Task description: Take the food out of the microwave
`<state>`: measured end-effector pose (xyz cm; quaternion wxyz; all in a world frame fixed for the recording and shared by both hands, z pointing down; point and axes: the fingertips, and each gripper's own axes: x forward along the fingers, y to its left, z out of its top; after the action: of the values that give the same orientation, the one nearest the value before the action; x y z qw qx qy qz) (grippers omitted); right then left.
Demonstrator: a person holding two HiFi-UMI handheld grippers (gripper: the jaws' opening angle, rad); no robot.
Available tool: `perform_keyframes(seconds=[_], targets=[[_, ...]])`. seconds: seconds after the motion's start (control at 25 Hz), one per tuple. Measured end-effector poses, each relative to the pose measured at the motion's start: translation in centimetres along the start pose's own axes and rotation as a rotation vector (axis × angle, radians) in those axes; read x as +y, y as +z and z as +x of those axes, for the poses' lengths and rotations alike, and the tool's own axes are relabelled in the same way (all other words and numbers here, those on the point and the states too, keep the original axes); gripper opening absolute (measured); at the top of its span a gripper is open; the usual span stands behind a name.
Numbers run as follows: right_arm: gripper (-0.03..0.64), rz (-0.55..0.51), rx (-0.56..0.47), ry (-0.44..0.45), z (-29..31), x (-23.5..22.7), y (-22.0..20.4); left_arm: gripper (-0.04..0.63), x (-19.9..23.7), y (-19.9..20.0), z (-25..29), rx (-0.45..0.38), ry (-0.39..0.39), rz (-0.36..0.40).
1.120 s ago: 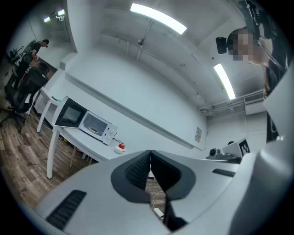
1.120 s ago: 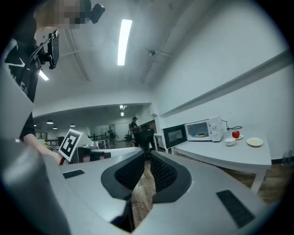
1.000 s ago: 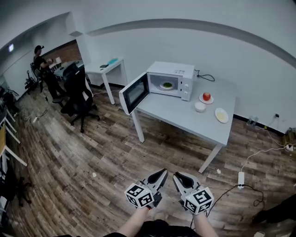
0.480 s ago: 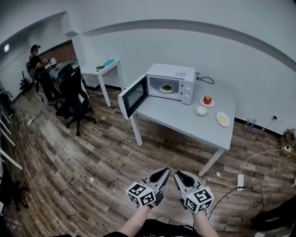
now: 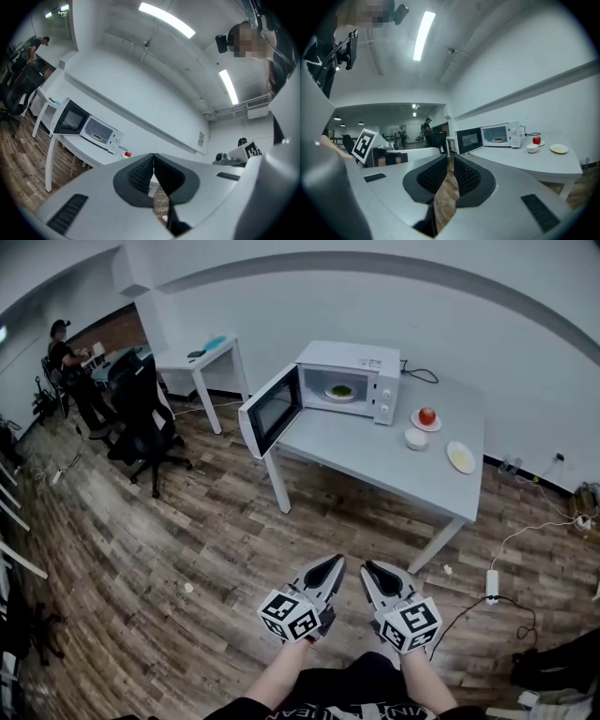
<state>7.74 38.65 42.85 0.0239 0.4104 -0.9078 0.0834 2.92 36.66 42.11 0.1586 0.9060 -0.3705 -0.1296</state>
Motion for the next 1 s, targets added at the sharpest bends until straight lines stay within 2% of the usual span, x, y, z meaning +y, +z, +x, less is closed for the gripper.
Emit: perform_keyframes(seconds=[0.2, 0.56, 1.0], targets=[[0.06, 0.007, 0.014, -0.003, 2.0, -0.9, -0.9, 0.01, 1.9, -0.1, -0.1, -0.017, 0.039, 0.022], [0.06, -0.017, 0.027, 0.081, 9.9, -1.8, -0.4, 0.01, 8.4, 2.2, 1.6, -0.021, 0.127, 0.099], [0.06, -0.026, 0.061, 0.106, 18.8, -9.4, 1.5, 0.011, 16.1, 4.8, 10.1, -0.036, 0.143, 0.085]])
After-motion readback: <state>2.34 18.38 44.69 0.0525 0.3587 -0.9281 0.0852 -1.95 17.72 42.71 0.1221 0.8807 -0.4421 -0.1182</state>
